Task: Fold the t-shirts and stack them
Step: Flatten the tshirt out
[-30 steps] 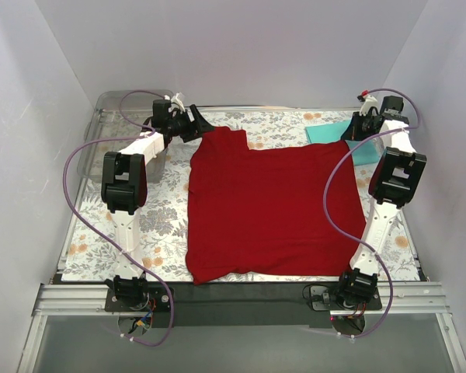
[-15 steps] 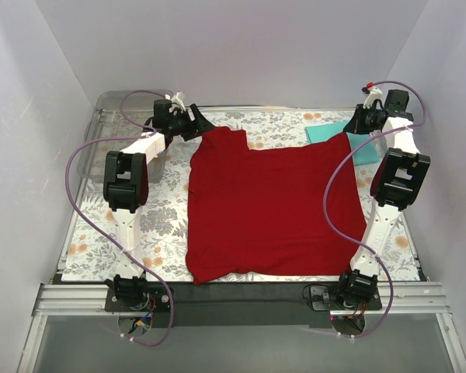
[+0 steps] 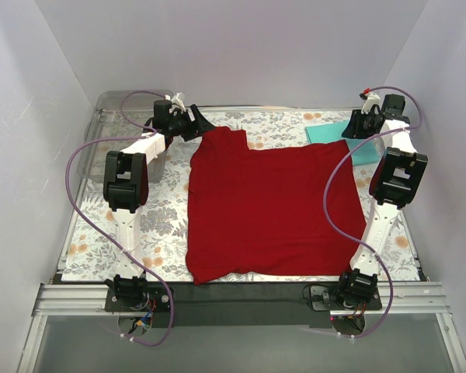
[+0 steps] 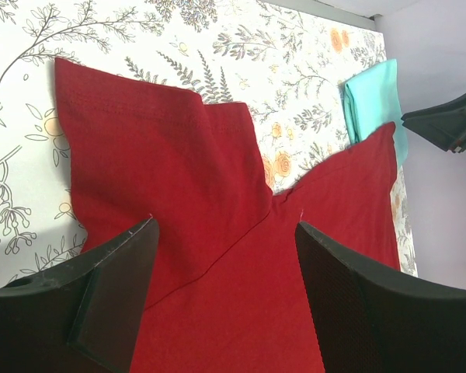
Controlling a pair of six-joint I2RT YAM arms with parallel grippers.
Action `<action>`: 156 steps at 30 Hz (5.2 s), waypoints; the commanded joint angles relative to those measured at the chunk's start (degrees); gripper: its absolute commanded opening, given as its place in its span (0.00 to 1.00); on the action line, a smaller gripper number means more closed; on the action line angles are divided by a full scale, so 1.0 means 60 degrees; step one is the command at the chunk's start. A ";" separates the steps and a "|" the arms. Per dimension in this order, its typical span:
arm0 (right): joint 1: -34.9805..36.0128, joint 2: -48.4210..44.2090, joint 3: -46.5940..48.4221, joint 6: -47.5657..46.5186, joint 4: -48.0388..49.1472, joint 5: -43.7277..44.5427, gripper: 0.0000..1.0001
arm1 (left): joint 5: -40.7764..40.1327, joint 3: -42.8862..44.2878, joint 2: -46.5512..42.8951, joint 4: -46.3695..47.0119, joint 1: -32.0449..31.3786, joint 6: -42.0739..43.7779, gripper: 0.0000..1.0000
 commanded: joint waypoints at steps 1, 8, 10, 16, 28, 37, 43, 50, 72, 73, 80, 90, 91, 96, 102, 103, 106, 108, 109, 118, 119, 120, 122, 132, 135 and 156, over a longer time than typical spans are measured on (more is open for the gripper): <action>-0.0001 0.0068 0.0195 -0.0058 0.0187 0.0165 0.38 | 0.0088 -0.0061 -0.0289 0.0179 0.0054 0.0105 0.66; -0.0001 0.0331 0.0165 -0.0102 0.0143 0.0238 0.38 | 0.0117 -0.0119 -0.0289 0.0194 0.0054 0.0105 0.66; -0.0001 0.0434 0.0238 -0.0102 0.0114 0.0224 0.36 | 0.0117 -0.0120 -0.0289 0.0194 0.0054 0.0105 0.66; -0.0001 0.0727 0.0546 -0.0131 -0.0077 0.0180 0.33 | 0.0117 -0.0149 -0.0274 0.0194 0.0054 0.0090 0.66; -0.0001 0.0406 0.0502 -0.0116 -0.0048 -0.0230 0.05 | 0.0117 -0.0134 -0.0245 0.0194 0.0054 0.0105 0.66; -0.0118 -0.0340 0.0151 0.0132 0.0245 -0.0758 0.01 | 0.0102 -0.0105 -0.0216 0.0194 0.0068 0.0178 0.66; -0.0221 -0.0664 -0.0186 0.0264 0.0494 -0.1108 0.01 | 0.0029 0.0158 0.0048 0.0340 0.0083 0.0310 0.66; -0.0236 -0.0796 -0.0552 0.0337 0.0699 -0.1490 0.01 | -0.0131 0.0582 0.0706 0.1395 0.0083 -0.0348 0.65; -0.0236 -0.1148 -0.1446 0.0323 0.0934 -0.2047 0.01 | -0.4393 0.3059 0.2963 0.1513 -0.0649 0.0529 0.53; -0.0250 -0.1133 -0.1461 0.0338 0.0919 -0.2076 0.01 | -0.4438 0.3117 0.3021 0.1353 -0.0678 0.0646 0.53; -0.0280 -0.1177 -0.1593 0.0426 0.0978 -0.2208 0.01 | -0.4951 0.3323 0.3241 0.0795 -0.0737 0.0837 0.49; -0.0309 -0.1221 -0.1798 0.0397 0.1066 -0.2267 0.01 | -0.5244 0.3396 0.3037 0.0868 -0.0767 0.0940 0.53; -0.0309 -0.1206 -0.1798 0.0411 0.1066 -0.2281 0.01 | -0.5244 0.3367 0.2978 0.0911 -0.0767 0.0940 0.53; -0.0309 -0.1206 -0.1827 0.0411 0.1080 -0.2296 0.01 | -0.5200 0.2797 0.2554 0.1467 -0.0767 0.0896 0.54; -0.0309 -0.1177 -0.1842 0.0382 0.1080 -0.2325 0.01 | -0.5244 0.2020 0.2041 0.2112 -0.0752 0.0925 0.55; -0.0309 -0.1192 -0.1856 0.0382 0.1080 -0.2325 0.01 | -0.5317 0.1990 0.1997 0.2113 -0.0752 0.0925 0.56; -0.0324 -0.1177 -0.1857 0.0382 0.1080 -0.2311 0.01 | -0.5390 0.2092 0.2040 0.1953 -0.0752 0.0911 0.56; -0.0324 -0.1192 -0.1871 0.0353 0.1080 -0.2325 0.01 | -0.5376 0.2005 0.1997 0.1952 -0.0737 0.0809 0.56; -0.0324 -0.1177 -0.1886 0.0367 0.1080 -0.2311 0.01 | -0.5289 0.1845 0.1909 0.2271 -0.0737 0.0779 0.56; -0.0324 -0.1162 -0.1886 0.0367 0.1080 -0.2354 0.01 | -0.4777 0.1202 0.1324 0.3032 -0.0591 0.0399 0.60; -0.0324 -0.1177 -0.1900 0.0353 0.1080 -0.2354 0.01 | -0.4747 0.1025 0.1221 0.3224 -0.0576 0.0369 0.60; -0.0324 -0.1177 -0.1901 0.0352 0.1080 -0.2354 0.01 | -0.4674 0.0907 0.1162 0.3371 -0.0576 0.0354 0.60; -0.0338 -0.1177 -0.1901 0.0367 0.1080 -0.2340 0.01 | -0.4717 0.1007 0.1161 0.3301 -0.0562 0.0383 0.61; -0.0353 -0.1177 -0.1857 0.0367 0.1080 -0.2325 0.01 | -0.4629 0.3130 0.2551 0.0768 -0.0488 0.0661 0.57; -0.0353 -0.1177 -0.1827 0.0396 0.1080 -0.2325 0.01 | -0.4585 0.3628 0.2859 0.0415 -0.0488 0.0720 0.54; -0.0368 -0.1177 -0.1784 0.0455 0.1080 -0.2354 0.01 | -0.4380 0.4070 0.3329 -0.0553 -0.0474 0.0719 0.35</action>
